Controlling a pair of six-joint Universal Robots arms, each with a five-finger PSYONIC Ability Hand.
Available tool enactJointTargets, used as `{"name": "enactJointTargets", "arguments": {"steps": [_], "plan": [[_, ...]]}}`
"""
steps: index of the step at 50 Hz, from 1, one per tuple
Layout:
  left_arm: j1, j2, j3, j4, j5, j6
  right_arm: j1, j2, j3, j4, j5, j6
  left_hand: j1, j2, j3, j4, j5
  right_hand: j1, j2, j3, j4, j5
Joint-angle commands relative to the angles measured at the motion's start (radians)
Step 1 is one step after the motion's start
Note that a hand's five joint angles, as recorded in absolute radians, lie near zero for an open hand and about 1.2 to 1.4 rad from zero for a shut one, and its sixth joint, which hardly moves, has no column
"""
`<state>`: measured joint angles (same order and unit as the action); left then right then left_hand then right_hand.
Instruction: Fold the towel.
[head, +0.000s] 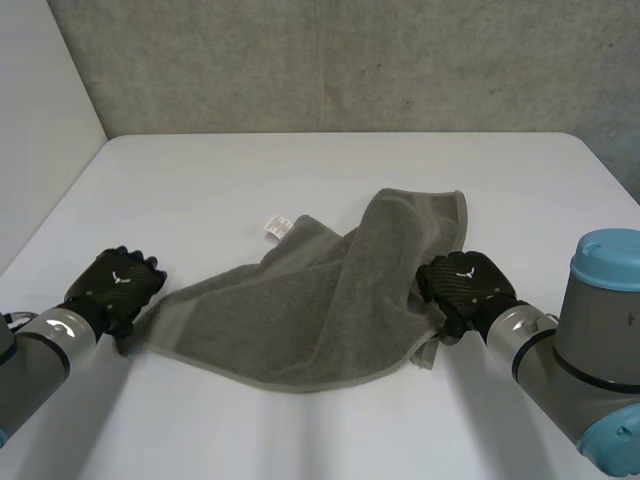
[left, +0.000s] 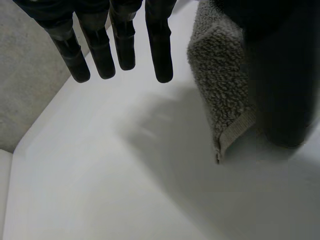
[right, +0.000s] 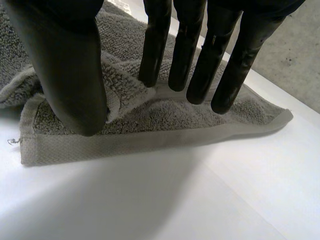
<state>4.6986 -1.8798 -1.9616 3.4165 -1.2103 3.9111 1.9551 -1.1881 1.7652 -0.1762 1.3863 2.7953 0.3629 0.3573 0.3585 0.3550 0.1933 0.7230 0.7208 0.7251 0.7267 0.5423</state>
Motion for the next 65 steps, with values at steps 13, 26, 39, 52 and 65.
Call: {"name": "enactJointTargets", "arguments": {"steps": [13, 26, 39, 52, 65], "plan": [[-0.018, -0.075, 0.027, 0.012, 0.005, -0.009, 0.002, 0.001, -0.003, -0.012, 0.000, 0.000, 0.044, 0.050, 0.049, 0.052, 0.039, 0.014, 0.016, 0.012, 0.010, 0.020], [-0.047, -0.070, 0.052, 0.012, -0.001, -0.012, 0.004, 0.001, -0.004, -0.012, -0.001, 0.009, 0.526, 0.531, 0.530, 0.534, 0.521, 0.152, 0.154, 0.150, 0.148, 0.158], [-0.058, -0.059, 0.050, 0.012, -0.002, -0.045, 0.005, 0.045, -0.033, 0.000, -0.004, 0.182, 0.605, 0.611, 0.609, 0.613, 0.600, -0.007, -0.004, -0.009, -0.010, 0.000], [-0.058, -0.061, 0.049, 0.001, -0.002, -0.047, 0.005, 0.051, -0.041, 0.004, 0.002, 0.191, 1.033, 1.039, 1.037, 1.041, 1.028, 0.099, 0.101, 0.097, 0.095, 0.105], [-0.063, -0.013, 0.050, -0.029, -0.002, -0.050, 0.001, 0.036, -0.067, 0.100, -0.027, 0.272, 1.033, 1.039, 1.038, 1.041, 1.028, -0.218, -0.216, -0.220, -0.222, -0.212]]}}
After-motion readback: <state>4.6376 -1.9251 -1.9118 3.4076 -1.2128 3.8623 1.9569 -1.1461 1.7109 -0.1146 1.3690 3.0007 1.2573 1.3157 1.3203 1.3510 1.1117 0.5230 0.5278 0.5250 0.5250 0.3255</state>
